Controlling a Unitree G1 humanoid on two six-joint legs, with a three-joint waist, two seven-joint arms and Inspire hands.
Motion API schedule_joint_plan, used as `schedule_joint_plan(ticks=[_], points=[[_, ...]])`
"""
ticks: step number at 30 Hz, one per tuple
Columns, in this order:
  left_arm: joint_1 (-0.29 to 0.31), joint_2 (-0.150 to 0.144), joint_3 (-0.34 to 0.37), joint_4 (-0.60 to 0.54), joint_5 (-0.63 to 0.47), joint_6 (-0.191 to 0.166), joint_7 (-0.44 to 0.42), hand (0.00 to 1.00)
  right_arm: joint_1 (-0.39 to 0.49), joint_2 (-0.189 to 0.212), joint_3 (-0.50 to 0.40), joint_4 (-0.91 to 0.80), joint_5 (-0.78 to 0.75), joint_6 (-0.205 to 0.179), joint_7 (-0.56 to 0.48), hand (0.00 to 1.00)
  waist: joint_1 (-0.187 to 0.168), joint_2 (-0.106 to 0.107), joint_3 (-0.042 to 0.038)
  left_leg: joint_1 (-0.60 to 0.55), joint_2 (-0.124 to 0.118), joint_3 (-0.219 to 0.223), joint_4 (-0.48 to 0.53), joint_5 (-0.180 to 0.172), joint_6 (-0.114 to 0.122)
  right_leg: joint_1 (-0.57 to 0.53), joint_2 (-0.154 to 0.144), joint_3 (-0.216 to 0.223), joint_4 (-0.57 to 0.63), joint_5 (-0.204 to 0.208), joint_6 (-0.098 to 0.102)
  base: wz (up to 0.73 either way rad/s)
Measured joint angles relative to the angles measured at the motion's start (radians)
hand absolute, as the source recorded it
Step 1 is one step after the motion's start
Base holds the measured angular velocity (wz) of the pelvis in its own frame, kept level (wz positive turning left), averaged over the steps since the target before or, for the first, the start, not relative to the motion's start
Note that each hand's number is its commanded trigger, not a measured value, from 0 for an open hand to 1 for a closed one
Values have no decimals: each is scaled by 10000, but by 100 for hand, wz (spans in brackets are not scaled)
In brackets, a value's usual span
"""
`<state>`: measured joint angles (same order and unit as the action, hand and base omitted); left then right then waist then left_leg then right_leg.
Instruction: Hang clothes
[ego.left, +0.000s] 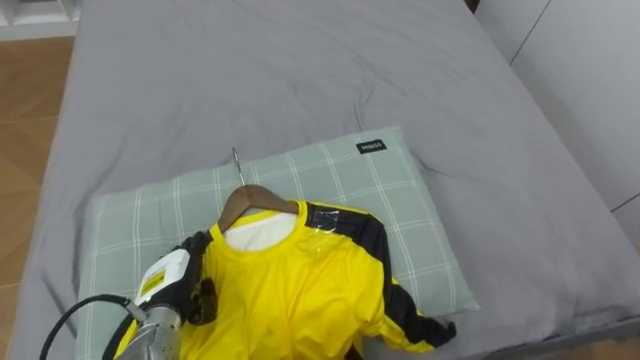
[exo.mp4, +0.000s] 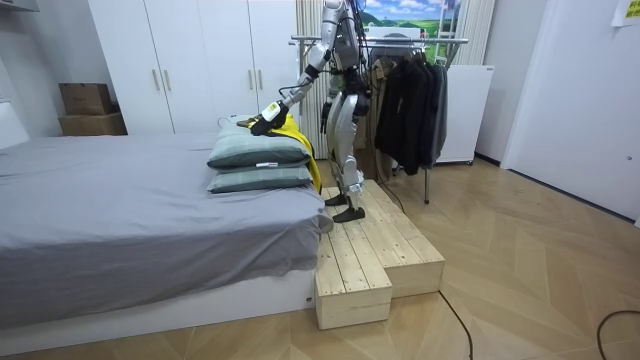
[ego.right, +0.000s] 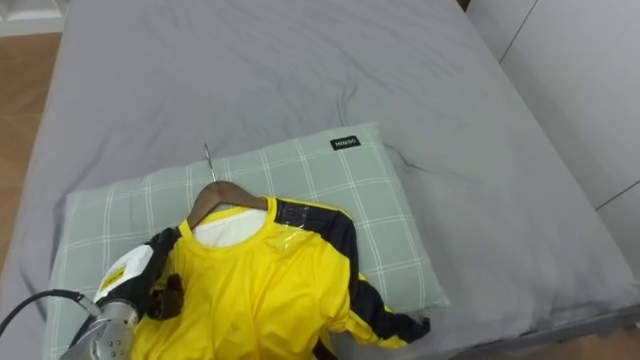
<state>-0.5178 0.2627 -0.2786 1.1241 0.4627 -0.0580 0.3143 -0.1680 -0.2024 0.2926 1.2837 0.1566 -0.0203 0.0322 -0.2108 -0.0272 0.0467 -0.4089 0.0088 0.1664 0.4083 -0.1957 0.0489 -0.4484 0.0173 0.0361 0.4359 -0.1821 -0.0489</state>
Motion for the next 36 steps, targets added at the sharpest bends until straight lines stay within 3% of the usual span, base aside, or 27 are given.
schedule_joint_plan(ticks=[5,8,27,36], points=[[-272,313,3,1,-8,21,25,100,19,-105,8,10,-5,106,-82,0,-9,-23,14,-46,-3,7,-17,-2,2,-140,17,110,182,-28,4,-1],[-268,314,-27,3,-8,63,-145,100,45,-119,10,48,-6,261,-90,0,-7,-55,33,-76,-1,3,-7,-2,2,-154,25,97,182,-3,-1,0],[-274,311,-172,6,-467,19,-373,100,-72,-116,-3,-8,-78,210,-265,0,-7,-129,62,-439,64,-10,42,3,11,-413,-3,-45,93,37,9,0],[-239,310,-199,8,-679,4,-424,100,-38,-110,0,19,8,211,-274,0,28,-102,89,-93,105,-4,-195,3,10,-17,53,-3,-352,157,3,-2]])
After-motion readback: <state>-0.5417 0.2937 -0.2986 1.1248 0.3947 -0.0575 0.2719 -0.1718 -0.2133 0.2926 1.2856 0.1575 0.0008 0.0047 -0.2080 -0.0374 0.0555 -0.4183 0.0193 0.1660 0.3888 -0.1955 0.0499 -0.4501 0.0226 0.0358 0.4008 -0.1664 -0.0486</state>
